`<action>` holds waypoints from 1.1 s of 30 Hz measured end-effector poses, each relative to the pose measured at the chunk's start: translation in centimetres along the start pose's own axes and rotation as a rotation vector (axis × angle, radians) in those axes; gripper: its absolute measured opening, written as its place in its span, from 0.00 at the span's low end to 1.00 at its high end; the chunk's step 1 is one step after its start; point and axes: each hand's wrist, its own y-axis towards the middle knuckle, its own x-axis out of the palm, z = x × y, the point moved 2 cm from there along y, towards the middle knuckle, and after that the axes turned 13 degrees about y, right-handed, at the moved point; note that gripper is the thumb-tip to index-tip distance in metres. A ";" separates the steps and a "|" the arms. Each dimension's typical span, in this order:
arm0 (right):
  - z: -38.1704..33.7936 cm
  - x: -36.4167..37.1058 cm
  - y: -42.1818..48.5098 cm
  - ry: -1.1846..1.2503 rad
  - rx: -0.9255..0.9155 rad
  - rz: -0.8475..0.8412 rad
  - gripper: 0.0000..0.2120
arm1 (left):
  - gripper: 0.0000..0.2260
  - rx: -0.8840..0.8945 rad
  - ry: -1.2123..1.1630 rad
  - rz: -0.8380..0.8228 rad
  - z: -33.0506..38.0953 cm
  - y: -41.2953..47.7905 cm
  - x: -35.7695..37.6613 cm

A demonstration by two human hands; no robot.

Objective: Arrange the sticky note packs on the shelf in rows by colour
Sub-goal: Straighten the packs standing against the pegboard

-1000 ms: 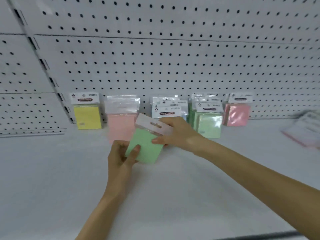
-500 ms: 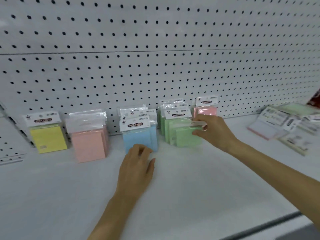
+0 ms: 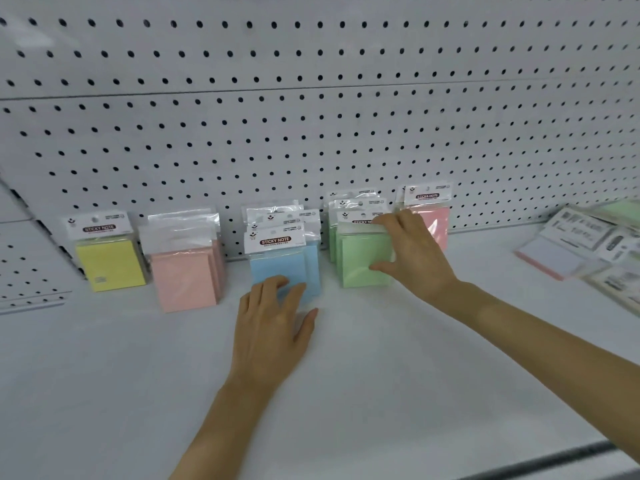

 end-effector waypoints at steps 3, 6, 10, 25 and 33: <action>0.6 0.1 -0.5 0.009 -0.010 0.032 0.38 | 0.20 -0.010 -0.020 -0.043 0.1 0.0 -0.2; 1.8 -0.6 -1.2 0.044 -0.002 -0.004 0.41 | 0.22 -0.018 -0.015 -0.085 0.2 -0.1 -0.4; 5.3 -3.4 -2.6 0.170 0.048 0.029 0.39 | 0.31 -0.054 -0.003 -0.123 1.5 0.0 -1.0; 31.9 -22.8 -12.1 0.148 0.229 0.047 0.25 | 0.30 0.083 -0.235 -0.172 31.2 9.5 1.1; 40.9 -25.0 -16.0 0.133 0.262 -0.225 0.27 | 0.30 0.290 -0.296 -0.344 45.7 9.5 5.3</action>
